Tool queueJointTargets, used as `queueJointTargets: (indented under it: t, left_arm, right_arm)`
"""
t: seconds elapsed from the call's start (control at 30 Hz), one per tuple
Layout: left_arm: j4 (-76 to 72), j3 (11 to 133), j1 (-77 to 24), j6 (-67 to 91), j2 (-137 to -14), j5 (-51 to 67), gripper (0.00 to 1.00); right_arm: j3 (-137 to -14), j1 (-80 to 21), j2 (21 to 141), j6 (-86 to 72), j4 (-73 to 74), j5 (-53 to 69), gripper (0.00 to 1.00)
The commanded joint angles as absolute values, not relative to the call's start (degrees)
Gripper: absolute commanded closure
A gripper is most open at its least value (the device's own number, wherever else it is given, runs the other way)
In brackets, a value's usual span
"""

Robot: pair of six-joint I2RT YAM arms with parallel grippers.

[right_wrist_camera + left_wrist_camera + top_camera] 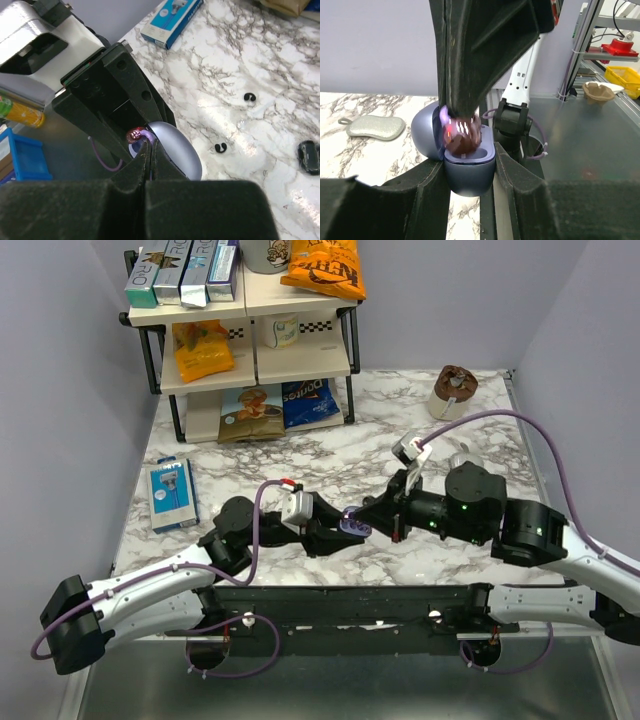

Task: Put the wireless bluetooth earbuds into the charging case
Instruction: Pick up the earbud from the charging case, then place the earbud in the charging case.

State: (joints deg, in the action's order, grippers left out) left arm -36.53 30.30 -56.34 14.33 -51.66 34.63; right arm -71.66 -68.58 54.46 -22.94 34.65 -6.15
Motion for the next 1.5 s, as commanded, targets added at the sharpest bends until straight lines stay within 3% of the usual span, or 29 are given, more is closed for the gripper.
queueJointTargets:
  t: [0.0, 0.27, 0.7, 1.23, 1.47]
  left_arm:
    - [-37.62, 31.38, -57.92, 12.3, -49.92, 37.62, 1.0]
    - [-37.97, 32.08, -57.92, 12.66, -50.18, 36.3, 1.0]
    - [-38.06, 33.13, -56.16, 14.59, -52.03, 30.85, 1.0]
    - [-41.4, 35.33, -54.76, 15.03, -57.39, 25.49, 1.0]
    - [-42.45, 36.12, -53.7, 15.29, -59.24, 25.66, 1.0]
  right_arm:
    - [-70.93, -67.76, 51.16, -17.33, 30.67, -7.4, 0.99]
    - [-70.41, -67.68, 49.58, -10.29, 31.21, -4.39, 0.99]
    - [-60.47, -68.82, 40.96, -3.52, 18.64, -8.87, 0.99]
    - [-61.17, -70.4, 45.35, -0.62, 17.93, -20.65, 0.99]
    - [-61.44, -70.4, 46.76, 2.81, 17.75, -19.78, 0.99]
